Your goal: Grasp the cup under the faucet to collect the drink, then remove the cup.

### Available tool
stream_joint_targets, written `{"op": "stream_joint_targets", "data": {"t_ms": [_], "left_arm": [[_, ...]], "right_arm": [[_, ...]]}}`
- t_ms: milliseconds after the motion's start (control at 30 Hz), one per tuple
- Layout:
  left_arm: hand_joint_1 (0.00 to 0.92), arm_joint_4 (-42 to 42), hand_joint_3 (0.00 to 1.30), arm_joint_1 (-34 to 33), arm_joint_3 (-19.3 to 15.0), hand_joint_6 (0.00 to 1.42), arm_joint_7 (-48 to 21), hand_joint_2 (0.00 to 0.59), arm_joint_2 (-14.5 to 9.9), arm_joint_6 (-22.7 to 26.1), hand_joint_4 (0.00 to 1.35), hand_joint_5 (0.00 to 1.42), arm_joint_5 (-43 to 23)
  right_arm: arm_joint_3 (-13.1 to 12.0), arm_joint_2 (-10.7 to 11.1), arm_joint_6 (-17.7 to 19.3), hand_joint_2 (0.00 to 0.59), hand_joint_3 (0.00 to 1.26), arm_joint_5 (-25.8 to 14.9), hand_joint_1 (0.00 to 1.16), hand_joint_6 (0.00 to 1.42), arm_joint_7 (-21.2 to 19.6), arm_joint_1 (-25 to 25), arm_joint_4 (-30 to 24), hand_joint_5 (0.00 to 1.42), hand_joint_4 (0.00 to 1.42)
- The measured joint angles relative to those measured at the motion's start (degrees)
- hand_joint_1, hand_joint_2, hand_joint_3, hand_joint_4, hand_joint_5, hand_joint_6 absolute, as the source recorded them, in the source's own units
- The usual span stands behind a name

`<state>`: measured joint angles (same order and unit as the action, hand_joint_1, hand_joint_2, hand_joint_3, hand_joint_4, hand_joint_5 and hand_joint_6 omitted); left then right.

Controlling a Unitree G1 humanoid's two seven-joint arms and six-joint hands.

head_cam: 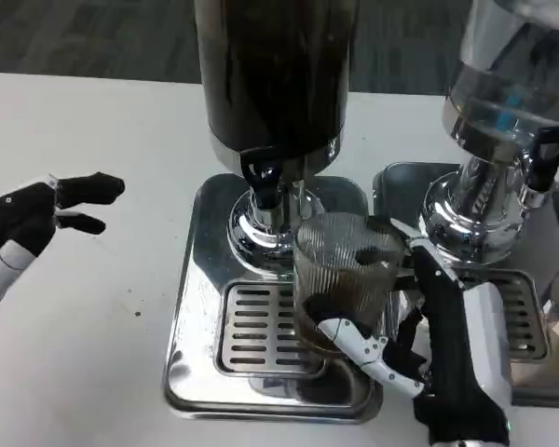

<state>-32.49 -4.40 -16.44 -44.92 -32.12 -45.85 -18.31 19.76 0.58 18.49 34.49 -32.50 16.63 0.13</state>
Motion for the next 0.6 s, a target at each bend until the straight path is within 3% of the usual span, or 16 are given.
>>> {"op": "stream_joint_targets", "data": {"t_ms": [600], "left_arm": [[0.000,-0.2,0.28,0.3,1.7,0.34,1.8,0.148,-0.3,-9.4,0.11,0.13,5.6]], "right_arm": [[-1.3,0.3,6.1,0.219,0.51,1.0,0.69,1.25,-1.3,5.6,-4.3,0.92,0.67]]}}
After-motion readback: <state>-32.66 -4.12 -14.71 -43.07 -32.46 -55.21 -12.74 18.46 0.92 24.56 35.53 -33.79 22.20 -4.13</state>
